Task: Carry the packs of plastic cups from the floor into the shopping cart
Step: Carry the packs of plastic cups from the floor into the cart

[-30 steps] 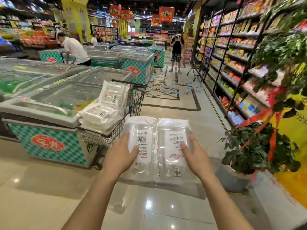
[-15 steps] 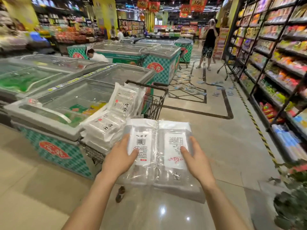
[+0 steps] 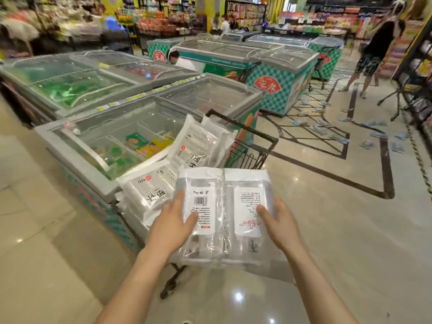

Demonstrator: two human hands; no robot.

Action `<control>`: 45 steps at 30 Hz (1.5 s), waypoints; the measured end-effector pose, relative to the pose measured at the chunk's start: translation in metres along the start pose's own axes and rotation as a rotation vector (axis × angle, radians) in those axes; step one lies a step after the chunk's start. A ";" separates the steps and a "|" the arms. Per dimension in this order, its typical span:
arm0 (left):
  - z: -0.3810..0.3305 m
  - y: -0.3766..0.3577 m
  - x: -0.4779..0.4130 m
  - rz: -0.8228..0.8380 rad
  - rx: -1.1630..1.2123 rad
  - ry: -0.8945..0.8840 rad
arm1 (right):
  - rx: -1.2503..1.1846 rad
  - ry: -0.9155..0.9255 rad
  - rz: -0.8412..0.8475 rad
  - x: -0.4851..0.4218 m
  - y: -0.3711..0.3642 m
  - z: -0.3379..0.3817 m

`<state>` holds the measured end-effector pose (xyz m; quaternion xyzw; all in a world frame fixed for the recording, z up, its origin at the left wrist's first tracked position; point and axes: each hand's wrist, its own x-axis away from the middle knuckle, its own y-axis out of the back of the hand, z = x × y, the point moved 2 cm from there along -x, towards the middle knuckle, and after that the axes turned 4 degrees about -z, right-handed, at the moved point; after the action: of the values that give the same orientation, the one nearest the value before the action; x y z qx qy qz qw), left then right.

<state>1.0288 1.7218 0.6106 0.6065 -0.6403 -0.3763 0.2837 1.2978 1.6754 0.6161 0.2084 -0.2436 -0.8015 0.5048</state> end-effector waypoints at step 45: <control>0.139 -0.207 -0.300 0.200 -0.420 0.740 | 0.267 1.219 0.879 -0.468 -0.192 -0.068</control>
<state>1.0624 2.0422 0.3907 0.5648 -0.4607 -0.2263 0.6461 1.3903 2.1611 0.4874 0.5572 -0.0773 -0.2338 0.7930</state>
